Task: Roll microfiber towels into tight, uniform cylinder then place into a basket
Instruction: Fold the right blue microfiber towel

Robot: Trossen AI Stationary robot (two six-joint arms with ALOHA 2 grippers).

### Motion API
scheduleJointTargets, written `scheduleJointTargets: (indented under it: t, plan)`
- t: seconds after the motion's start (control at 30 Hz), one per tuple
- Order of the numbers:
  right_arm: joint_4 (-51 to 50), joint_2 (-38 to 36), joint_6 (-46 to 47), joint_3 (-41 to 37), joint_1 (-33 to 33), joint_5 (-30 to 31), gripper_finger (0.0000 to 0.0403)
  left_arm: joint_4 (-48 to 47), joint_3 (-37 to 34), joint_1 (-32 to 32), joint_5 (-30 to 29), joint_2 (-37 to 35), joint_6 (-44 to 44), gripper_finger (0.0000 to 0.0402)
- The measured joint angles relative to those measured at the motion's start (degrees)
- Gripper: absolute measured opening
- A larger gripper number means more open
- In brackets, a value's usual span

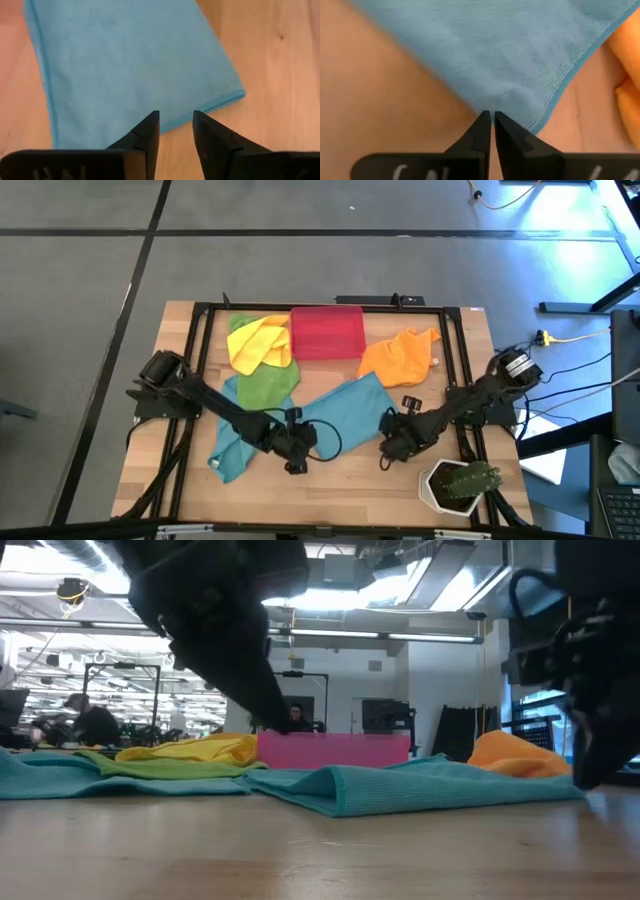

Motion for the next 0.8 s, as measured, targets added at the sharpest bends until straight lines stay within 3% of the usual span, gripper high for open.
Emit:
scheduleJointTargets:
  t: [0.17, 0.4, 0.5, 0.8]
  plan:
    - [-0.20, -5.34, 1.54, 0.00, 1.86, 0.74, 0.0028, -1.01, -0.07, 0.69, 0.33, -3.33, 2.78, 0.0106]
    - [1.91, -9.84, 2.91, 0.04, 3.60, 6.06, 0.0028, -0.91, -0.04, 0.52, -8.13, -6.64, 2.84, 0.0106]
    - [6.19, -9.98, 2.05, 0.04, 3.82, 8.87, 0.0028, -0.96, -0.04, 0.71, -11.18, -6.64, 3.07, 0.0106]
    - [25.47, -9.46, -9.28, 0.10, 3.85, 10.76, 0.0028, -0.07, -0.04, 2.99, -10.88, -5.09, 3.53, 0.0106]
